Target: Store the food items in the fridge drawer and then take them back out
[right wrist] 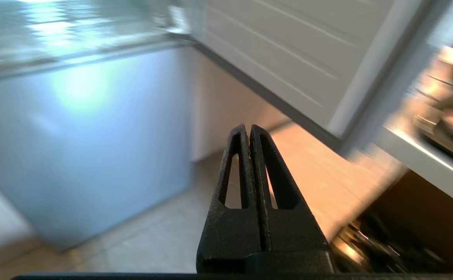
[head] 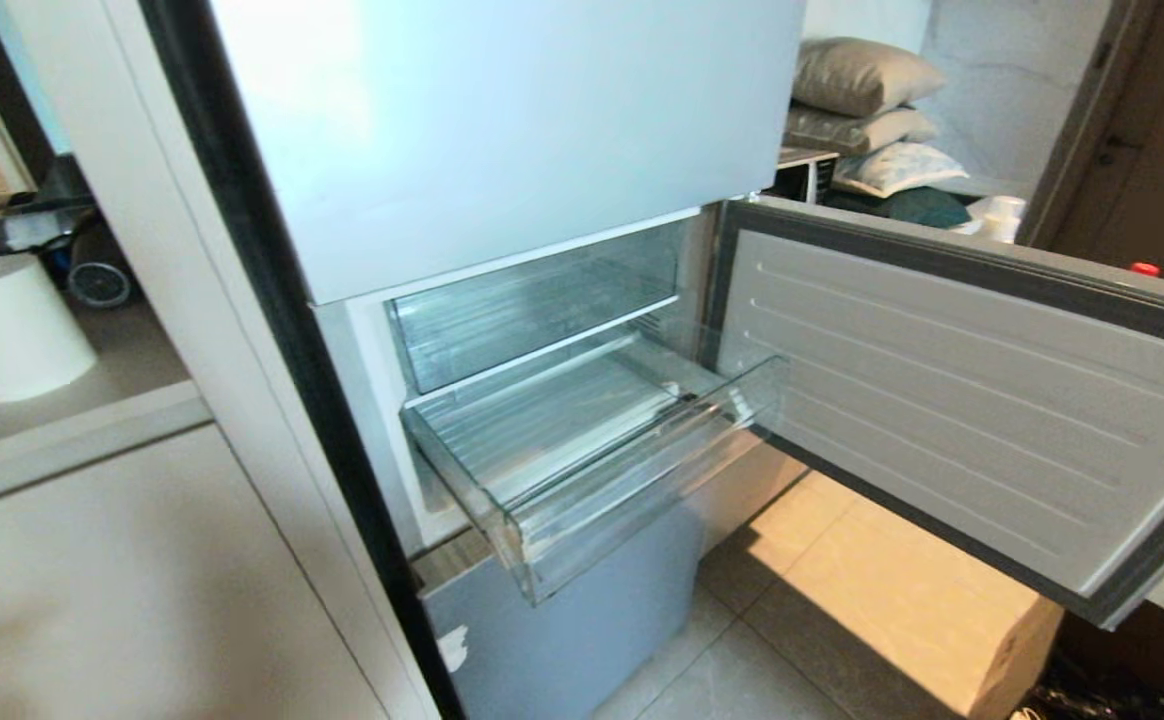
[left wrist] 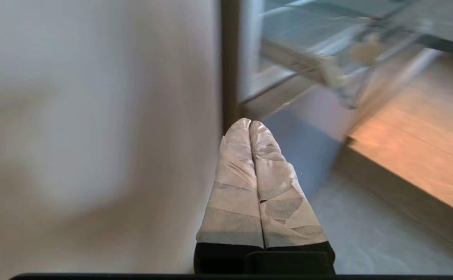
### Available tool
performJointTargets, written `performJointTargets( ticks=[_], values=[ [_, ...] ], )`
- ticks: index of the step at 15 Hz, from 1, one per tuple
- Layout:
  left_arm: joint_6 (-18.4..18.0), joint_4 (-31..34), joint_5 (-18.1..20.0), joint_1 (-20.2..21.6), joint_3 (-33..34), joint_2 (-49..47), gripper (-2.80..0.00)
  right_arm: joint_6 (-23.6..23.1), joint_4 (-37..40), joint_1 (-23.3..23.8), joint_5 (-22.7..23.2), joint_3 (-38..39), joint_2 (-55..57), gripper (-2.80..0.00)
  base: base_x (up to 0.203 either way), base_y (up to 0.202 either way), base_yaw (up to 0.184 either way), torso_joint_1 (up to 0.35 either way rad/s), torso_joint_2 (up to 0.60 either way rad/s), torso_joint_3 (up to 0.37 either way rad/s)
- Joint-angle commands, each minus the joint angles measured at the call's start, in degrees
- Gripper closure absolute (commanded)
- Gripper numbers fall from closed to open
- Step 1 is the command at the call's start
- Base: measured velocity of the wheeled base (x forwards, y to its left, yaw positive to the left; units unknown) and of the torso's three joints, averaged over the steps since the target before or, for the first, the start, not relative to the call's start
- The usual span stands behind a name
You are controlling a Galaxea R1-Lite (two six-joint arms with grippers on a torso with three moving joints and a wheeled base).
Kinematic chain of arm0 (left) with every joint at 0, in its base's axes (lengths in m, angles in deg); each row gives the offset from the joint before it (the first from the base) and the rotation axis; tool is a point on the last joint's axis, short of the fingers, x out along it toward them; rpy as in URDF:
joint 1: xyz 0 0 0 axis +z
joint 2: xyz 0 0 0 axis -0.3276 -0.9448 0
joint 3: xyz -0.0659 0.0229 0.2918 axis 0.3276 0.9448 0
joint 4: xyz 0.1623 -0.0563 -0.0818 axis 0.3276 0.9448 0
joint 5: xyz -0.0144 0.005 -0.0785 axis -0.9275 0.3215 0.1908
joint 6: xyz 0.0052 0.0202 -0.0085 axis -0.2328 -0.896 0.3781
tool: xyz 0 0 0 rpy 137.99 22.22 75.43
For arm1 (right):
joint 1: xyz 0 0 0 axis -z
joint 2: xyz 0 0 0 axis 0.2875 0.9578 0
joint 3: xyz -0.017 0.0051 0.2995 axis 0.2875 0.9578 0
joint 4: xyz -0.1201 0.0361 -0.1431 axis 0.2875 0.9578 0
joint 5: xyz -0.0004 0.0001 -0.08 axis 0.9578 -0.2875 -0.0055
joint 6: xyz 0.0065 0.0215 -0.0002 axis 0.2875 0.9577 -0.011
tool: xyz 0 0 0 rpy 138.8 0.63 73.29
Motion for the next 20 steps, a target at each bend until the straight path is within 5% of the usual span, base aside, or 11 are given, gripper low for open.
performJointTargets(
  ticks=[1, 5, 10, 15, 20],
  values=[
    [0.0, 0.1, 0.0, 0.0, 0.0, 0.0, 0.0, 0.6, 0.0, 0.0, -0.1, 0.0, 0.2, 0.0, 0.002, -0.008, 0.176, -0.002, 0.01, 0.002],
    [0.0, 0.0, 0.0, 0.0, 0.0, 0.0, 0.0, 0.2, -0.7, -0.3, -0.1, 0.0, 12.3, 0.0, 0.0, -0.004, 0.096, 0.003, 0.0, 0.002],
    [0.0, 0.0, 0.0, 0.0, 0.0, 0.0, 0.0, -1.0, -15.7, -2.2, 2.4, -3.7, 56.2, 0.0, 0.0, 0.0, 0.0, 0.0, 0.0, 0.0],
    [0.0, 0.0, 0.0, 0.0, 0.0, 0.0, 0.0, -0.4, -31.4, -5.5, 5.3, -18.2, 93.5, 0.0, 0.0, 0.0, 0.0, 0.0, 0.0, 0.0],
    [0.0, 0.0, 0.0, 0.0, 0.0, 0.0, 0.0, 3.5, -46.5, -14.2, 7.8, -36.8, 116.4, 0.0, 0.0, 0.0, 0.0, 0.0, 0.0, 0.0]
  ],
)
